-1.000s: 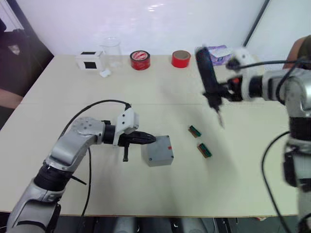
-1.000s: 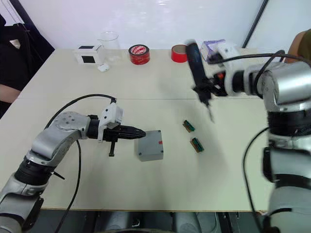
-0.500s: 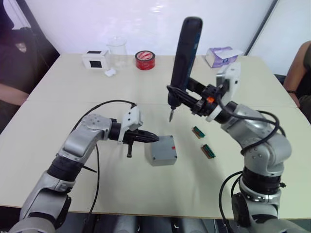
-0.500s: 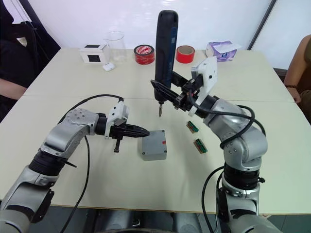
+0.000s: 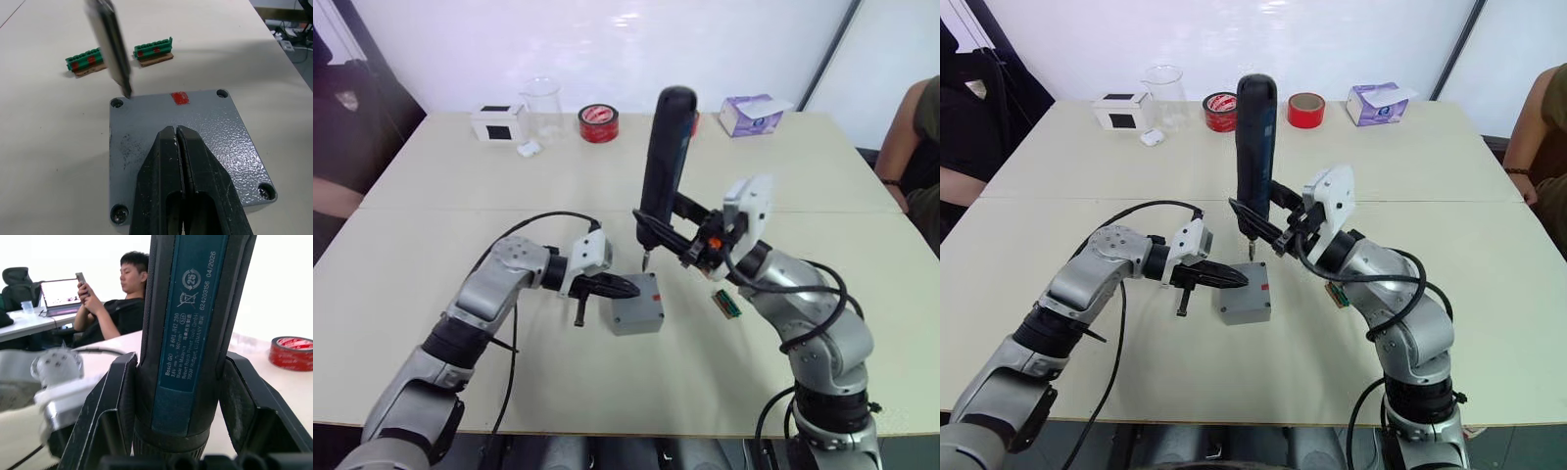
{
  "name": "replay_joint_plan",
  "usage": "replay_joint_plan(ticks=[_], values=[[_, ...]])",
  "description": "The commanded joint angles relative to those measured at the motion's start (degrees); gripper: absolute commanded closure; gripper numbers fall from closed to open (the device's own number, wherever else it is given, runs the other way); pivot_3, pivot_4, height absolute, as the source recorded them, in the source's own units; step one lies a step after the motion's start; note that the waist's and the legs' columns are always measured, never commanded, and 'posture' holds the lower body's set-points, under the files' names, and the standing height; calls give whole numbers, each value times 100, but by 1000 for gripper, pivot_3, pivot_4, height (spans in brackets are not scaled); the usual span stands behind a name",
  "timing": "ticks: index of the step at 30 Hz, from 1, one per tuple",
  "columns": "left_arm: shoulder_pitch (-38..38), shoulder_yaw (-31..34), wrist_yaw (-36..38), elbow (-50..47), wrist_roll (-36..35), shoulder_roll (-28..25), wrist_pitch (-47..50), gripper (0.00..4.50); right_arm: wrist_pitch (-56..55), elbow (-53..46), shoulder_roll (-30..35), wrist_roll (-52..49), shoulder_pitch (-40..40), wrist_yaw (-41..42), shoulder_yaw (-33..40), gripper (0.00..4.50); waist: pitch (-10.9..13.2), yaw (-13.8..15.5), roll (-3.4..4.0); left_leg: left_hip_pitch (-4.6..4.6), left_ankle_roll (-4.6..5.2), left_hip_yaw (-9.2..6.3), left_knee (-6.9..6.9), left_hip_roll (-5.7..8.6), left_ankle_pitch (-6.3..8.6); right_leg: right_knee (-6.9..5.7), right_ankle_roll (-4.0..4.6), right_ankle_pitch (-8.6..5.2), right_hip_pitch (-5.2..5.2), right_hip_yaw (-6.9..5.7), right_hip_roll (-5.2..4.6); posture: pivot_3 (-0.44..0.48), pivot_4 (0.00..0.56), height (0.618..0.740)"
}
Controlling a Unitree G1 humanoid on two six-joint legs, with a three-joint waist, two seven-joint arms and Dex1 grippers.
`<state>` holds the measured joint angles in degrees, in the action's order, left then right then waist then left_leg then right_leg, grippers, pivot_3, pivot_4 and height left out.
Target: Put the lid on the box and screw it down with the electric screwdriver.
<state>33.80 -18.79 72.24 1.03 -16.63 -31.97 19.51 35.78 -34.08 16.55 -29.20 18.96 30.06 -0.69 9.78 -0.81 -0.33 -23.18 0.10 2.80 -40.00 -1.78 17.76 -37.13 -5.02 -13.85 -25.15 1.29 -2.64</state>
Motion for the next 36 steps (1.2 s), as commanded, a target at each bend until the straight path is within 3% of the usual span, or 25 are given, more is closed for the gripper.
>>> replay_joint_plan(ticks=[1, 16, 36], values=[[-158, -49, 28, 23, 169, -157, 90, 4500, -477, -291, 14, 148, -39, -42, -59, 2655, 0, -3, 0, 1, 0, 0, 0, 0, 0, 0, 0, 0, 0, 0, 0, 0, 150, 740], [-116, -18, 88, -55, 113, -261, 139, 4500, -1496, 403, 92, 937, -284, -42, -338, 2655, 0, 3, -1, 5, 0, 0, 0, 0, 0, 0, 0, 0, 6, 0, 1, 0, 150, 740], [-83, -40, 41, 31, 191, -219, 97, 4500, -1141, 278, 481, 859, -624, 258, -631, 2655, -4, 5, -7, 76, 2, -5, 8, -1, 2, 9, 15, -11, 71, 3, 0, 0, 150, 740]])
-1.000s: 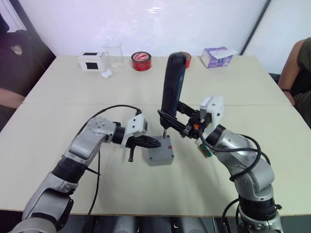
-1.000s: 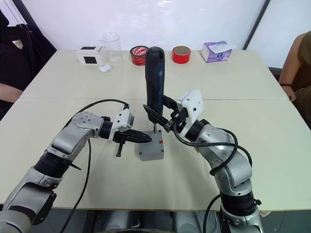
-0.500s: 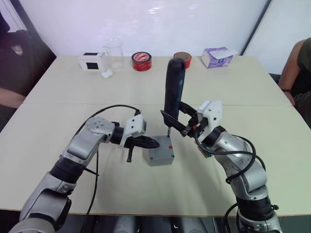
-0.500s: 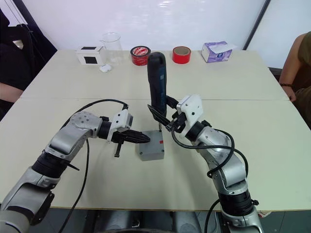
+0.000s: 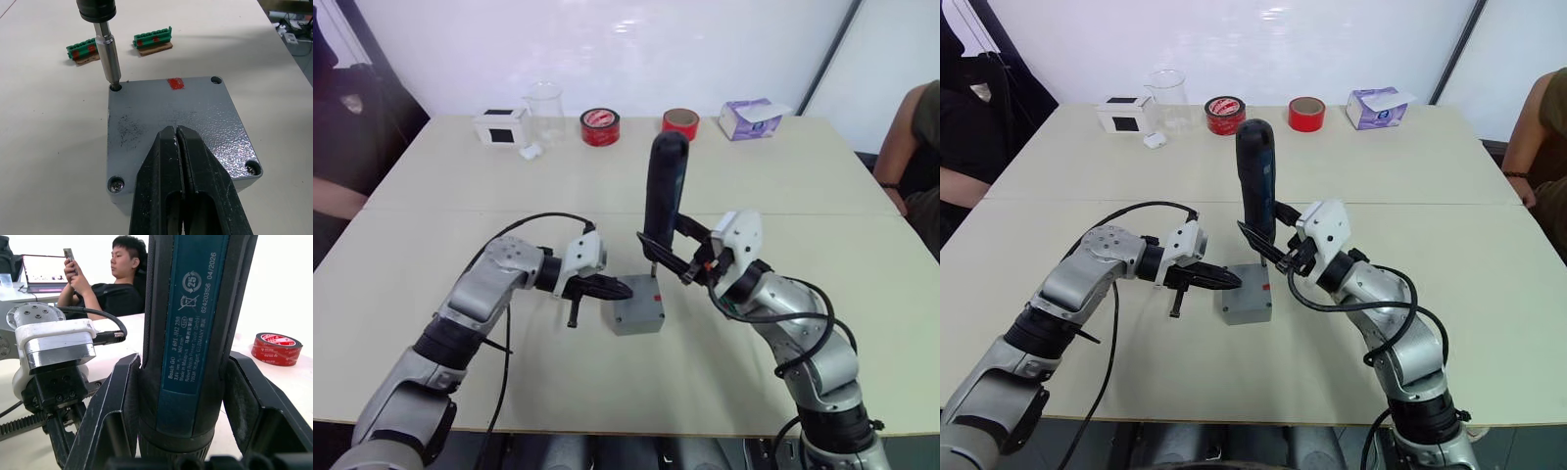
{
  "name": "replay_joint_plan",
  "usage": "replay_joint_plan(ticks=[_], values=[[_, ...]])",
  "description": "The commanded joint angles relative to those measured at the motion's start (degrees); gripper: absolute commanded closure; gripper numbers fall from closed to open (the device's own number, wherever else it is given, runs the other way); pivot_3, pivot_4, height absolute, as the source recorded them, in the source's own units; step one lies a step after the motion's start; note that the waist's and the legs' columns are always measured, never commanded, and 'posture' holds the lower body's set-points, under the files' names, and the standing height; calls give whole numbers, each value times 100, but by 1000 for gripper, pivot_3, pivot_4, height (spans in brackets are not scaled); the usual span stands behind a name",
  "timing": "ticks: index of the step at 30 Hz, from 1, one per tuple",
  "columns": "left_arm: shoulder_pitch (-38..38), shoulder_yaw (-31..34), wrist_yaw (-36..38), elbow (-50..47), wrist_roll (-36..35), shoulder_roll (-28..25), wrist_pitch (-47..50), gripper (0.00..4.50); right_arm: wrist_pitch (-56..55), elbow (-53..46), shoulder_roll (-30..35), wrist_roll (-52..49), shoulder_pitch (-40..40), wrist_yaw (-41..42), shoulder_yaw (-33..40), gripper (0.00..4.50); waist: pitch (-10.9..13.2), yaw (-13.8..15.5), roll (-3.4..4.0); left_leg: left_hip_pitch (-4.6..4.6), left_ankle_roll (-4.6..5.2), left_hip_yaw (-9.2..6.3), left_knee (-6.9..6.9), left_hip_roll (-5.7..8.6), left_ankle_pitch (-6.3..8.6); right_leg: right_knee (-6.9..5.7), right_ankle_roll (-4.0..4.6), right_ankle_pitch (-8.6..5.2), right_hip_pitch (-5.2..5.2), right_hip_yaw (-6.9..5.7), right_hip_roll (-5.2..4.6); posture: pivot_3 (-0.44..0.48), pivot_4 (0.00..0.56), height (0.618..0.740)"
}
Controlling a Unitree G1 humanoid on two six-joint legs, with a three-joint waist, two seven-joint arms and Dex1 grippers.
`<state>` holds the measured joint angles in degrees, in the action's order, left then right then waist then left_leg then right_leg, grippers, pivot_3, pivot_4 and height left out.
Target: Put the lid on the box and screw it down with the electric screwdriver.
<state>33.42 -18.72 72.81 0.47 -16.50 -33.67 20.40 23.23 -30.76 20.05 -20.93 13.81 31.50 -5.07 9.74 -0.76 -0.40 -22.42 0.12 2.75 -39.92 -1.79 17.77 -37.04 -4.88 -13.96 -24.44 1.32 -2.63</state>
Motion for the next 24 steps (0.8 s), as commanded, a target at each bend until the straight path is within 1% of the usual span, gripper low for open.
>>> replay_joint_plan(ticks=[1, 8, 14, 17, 19, 20, 24], values=[[-50, -53, -20, 88, 186, -45, 2, 4500, 113, 17, 158, 115, -141, 99, -255, 2655, -1, -1, -1, 0, 0, 0, 0, 0, 0, 0, 0, 0, 0, 0, 0, 0, 150, 740], [-105, -124, -77, 166, 349, -48, -149, 4500, 463, 337, 117, 167, -275, -207, -290, 2655, -41, 0, -43, 13, 0, -1, 2, -2, 0, 0, 4, -2, 12, 0, 1, 0, 150, 740], [-177, -132, -87, 201, 416, -48, -225, 4500, 837, 429, 82, 14, -388, -372, -264, 2655, -98, 3, -67, 25, 1, -4, 4, -3, 1, 3, 7, -4, 26, 0, -1, 0, 150, 740], [-204, -144, -95, 219, 451, -47, -258, 4500, 913, 468, 110, 42, -421, -406, -312, 2655, -111, 1, -81, 58, 1, -3, 18, -5, 1, 10, 20, -12, 53, 1, -2, 0, 150, 740], [-212, -158, -95, 248, 487, -51, -291, 4500, 946, 473, 129, 96, -433, -446, -351, 2655, -133, 0, -85, 117, 1, -2, 55, -6, 2, 44, 27, -24, 108, 1, -5, 0, 150, 740], [-214, -158, -91, 253, 493, -50, -297, 4500, 985, 471, 142, 103, -436, -451, -372, 2655, -139, -1, -86, 125, 0, -3, 77, -7, 2, 68, 28, -23, 115, 0, -4, 0, 150, 740], [-231, -178, -90, 244, 533, -48, -325, 4500, 1105, 466, 206, 159, -454, -496, -453, 2655, -171, -2, -80, 123, 0, -4, 81, -12, 2, 75, 29, -23, 116, -1, -4, 0, 150, 740]])
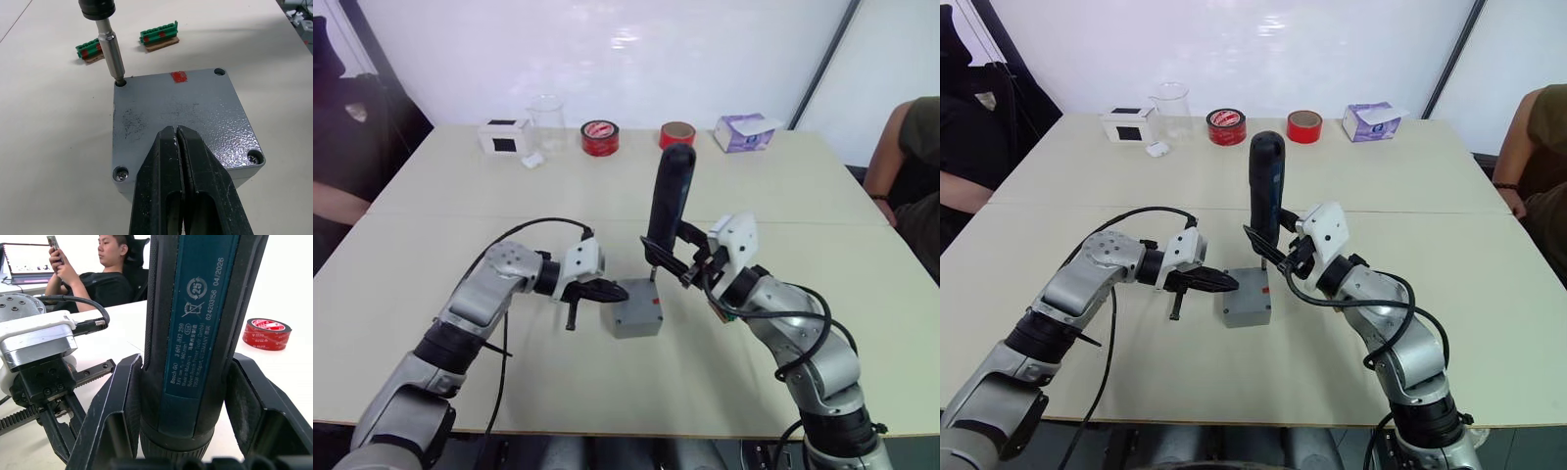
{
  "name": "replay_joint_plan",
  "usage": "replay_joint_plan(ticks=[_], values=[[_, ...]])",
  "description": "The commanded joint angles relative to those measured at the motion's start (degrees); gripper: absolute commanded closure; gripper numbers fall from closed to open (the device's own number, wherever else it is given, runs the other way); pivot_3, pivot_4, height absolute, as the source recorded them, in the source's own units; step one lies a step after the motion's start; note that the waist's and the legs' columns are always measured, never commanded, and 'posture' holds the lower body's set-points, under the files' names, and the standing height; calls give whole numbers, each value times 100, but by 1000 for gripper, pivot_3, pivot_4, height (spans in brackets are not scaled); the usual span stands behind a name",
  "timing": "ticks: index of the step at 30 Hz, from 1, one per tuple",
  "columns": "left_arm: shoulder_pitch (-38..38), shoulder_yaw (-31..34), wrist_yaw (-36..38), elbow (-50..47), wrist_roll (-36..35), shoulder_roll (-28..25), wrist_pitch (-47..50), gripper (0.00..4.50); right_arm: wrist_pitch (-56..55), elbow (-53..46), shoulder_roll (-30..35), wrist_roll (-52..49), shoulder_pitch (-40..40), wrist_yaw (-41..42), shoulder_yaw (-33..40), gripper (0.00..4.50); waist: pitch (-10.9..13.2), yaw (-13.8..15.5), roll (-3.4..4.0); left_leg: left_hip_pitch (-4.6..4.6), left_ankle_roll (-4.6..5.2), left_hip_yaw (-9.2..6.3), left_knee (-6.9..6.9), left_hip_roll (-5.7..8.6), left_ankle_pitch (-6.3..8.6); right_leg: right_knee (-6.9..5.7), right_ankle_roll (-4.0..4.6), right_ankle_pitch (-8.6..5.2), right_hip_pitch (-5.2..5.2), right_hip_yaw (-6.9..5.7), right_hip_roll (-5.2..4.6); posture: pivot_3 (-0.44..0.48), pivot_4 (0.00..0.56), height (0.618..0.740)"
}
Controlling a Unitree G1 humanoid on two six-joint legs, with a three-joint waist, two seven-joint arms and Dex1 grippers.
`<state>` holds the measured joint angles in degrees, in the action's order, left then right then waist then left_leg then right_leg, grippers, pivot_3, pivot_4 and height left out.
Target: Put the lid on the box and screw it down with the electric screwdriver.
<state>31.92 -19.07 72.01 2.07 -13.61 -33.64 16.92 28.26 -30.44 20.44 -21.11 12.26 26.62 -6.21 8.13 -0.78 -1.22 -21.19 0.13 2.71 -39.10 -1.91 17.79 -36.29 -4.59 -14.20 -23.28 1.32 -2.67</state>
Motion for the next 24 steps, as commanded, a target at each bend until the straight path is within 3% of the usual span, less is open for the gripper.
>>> replay_joint_plan(ticks=[1, 18, 24], values=[[-83, -149, -11, 85, 258, -51, 13, 4500, 599, 437, 170, 183, -297, -19, -349, 2655, -17, 0, 1, 0, 0, 0, 1, -1, 0, 1, 0, 0, 0, 0, -1, 0, 150, 740], [-126, -160, -28, -24, 243, -31, 76, 4500, 625, 466, 287, 208, -150, -59, -325, 2655, -23, 3, 2, -5, -1, -4, 5, -11, 1, 16, 1, 0, 0, -3, -19, 0, 150, 740], [-120, -145, -43, -104, 213, -27, 124, 4500, 626, 219, 310, -52, 228, -44, 41, 2655, -17, 4, 10, -18, -1, -6, 8, -6, 1, 21, 1, 0, -10, -9, -50, 0, 150, 740]])
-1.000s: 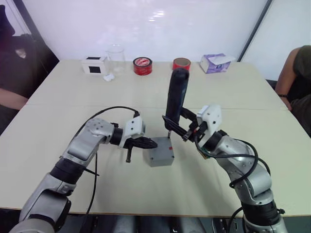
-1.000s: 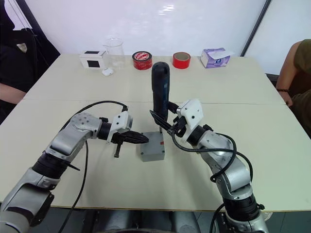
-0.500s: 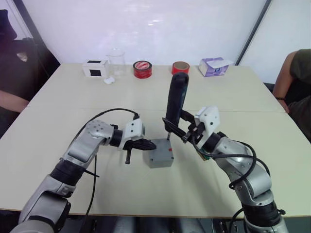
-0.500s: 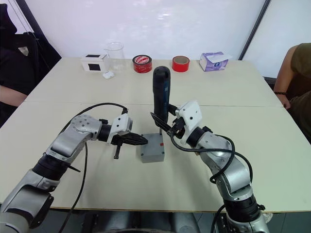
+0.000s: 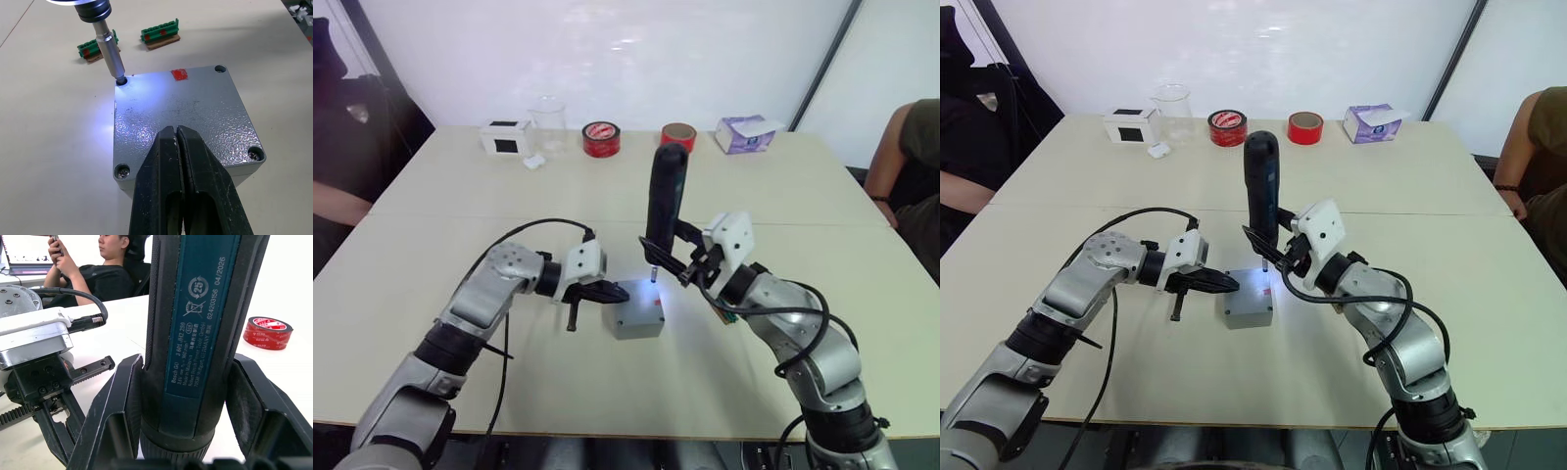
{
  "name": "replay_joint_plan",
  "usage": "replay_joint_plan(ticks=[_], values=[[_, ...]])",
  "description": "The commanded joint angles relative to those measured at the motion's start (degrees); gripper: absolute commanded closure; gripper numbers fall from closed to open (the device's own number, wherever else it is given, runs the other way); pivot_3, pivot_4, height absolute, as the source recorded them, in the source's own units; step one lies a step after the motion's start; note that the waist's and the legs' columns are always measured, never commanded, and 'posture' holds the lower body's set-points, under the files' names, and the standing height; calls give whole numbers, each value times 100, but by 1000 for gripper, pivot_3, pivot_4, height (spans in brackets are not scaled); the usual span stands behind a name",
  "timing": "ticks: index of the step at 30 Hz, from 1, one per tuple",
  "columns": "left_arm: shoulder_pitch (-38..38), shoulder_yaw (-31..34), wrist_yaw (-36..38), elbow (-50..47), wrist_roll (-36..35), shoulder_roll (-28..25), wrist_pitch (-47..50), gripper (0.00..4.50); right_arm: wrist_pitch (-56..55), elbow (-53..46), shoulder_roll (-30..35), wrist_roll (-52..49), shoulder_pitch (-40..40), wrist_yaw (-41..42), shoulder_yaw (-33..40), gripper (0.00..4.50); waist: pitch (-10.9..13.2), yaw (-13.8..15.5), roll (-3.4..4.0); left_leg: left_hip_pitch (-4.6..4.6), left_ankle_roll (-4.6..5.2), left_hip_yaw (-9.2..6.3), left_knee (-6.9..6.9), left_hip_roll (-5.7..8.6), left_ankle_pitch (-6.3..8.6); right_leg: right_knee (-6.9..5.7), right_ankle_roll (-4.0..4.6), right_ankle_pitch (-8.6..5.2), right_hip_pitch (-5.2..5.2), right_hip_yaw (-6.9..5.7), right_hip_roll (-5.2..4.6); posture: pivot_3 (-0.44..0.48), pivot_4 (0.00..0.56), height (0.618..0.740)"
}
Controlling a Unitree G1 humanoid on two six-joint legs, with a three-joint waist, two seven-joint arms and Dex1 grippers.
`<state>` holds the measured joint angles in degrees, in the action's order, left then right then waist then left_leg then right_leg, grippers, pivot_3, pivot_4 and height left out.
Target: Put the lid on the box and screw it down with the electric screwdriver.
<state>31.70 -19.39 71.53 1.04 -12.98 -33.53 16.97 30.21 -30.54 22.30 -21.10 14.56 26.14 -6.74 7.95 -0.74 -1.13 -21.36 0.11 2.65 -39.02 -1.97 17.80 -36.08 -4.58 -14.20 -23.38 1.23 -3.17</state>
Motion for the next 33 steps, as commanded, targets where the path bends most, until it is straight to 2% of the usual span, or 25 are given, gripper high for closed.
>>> replay_joint_plan(ticks=[1, 6, 11, 14, 16, 20, 22, 26, 29, 33], values=[[-94, -109, 4, -27, 141, -39, 127, 4500, 426, 128, 102, -171, 129, 1, 231, 2655, 5, 0, 4, -2, 0, 0, 0, 2, 0, 0, 0, 0, -2, -1, -4, 0, 150, 740], [8, -23, -83, -274, 56, 0, 190, 4500, 1265, -325, -11, -1258, 1106, -429, 1236, 2655, 72, 9, 34, -28, 0, 2, 0, 15, 0, -1, 0, 1, -21, -3, -23, 0, 150, 740], [170, 300, -125, -754, -350, 35, 530, 4500, 2470, -235, 219, -2791, 2150, -1139, 2510, 2655, 97, 16, 52, -142, -1, 5, -10, 28, -3, -10, -20, 16, -129, -14, -26, 0, 150, 740], [262, 501, -130, -1034, -628, 11, 756, 4500, 3379, 0, 725, -3332, 2399, -1435, 2901, 2655, 101, 17, 52, -202, 2, -3, -8, 28, -1, -6, -34, 24, -179, -27, -14, 0, 150, 740], [330, 700, -99, -1239, -850, -67, 922, 4500, 4325, 326, 1348, -3388, 2536, -1579, 2972, 2655, 110, 17, 50, -217, 14, -1, -5, 29, 5, 0, -38, 22, -194, -28, -12, 0, 150, 740], [422, 1027, -48, -1526, -1230, -230, 1156, 4500, 5862, 1068, 2340, -3155, 2809, -1691, 2849, 2655, 145, 13, 62, -218, 17, 10, -6, 34, 7, 4, -40, 21, -195, -22, -16, 0, 150, 740], [438, 1116, -37, -1629, -1368, -295, 1240, 4500, 6152, 1254, 2688, -3016, 2857, -1591, 2625, 2655, 155, 4, 74, -217, 17, 13, -6, 38, 7, 5, -39, 21, -196, -16, -17, 0, 150, 740], [561, 1403, -75, -1816, -1724, -434, 1518, 4500, 6229, 1844, 3694, -2796, 2625, -1397, 1627, 2655, 181, -19, 70, -214, 18, 17, -9, 43, 7, 0, -42, 21, -199, -4, -1, 0, 150, 740], [578, 1495, -140, -1972, -1888, -514, 1646, 4500, 6229, 2266, 3996, -2732, 2646, -1182, 1100, 2655, 186, -16, 66, -213, 18, 9, -9, 32, 7, 1, -43, 20, -199, 0, 26, 0, 150, 740], [589, 1605, -286, -2122, -2064, -536, 1790, 4500, 6229, 2895, 3986, -2504, 2700, -1128, 662, 2655, 188, -17, 65, -209, 18, 12, -9, 20, 7, 0, -43, 21, -200, 6, 44, 0, 150, 740]])
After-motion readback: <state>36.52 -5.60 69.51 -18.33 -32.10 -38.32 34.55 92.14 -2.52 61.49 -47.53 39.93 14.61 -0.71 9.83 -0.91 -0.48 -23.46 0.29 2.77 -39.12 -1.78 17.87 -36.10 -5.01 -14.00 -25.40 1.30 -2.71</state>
